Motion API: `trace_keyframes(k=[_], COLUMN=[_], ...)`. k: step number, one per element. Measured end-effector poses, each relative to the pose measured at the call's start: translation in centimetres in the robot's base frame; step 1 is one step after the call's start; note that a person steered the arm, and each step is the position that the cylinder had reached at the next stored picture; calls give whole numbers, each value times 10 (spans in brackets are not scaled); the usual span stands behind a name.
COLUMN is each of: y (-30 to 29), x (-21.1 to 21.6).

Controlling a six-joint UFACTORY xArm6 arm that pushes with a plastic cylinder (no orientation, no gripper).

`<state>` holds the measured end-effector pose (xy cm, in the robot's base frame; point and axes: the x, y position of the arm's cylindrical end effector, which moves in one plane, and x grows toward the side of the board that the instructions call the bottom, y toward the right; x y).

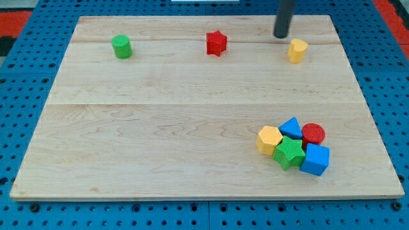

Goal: Push yellow heart a slightly down and left

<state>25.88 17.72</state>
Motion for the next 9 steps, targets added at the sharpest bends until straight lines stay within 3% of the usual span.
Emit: trace_keyframes(k=[1,4,6,9], y=[32,6,-28,-57], x=[18,85,78,115])
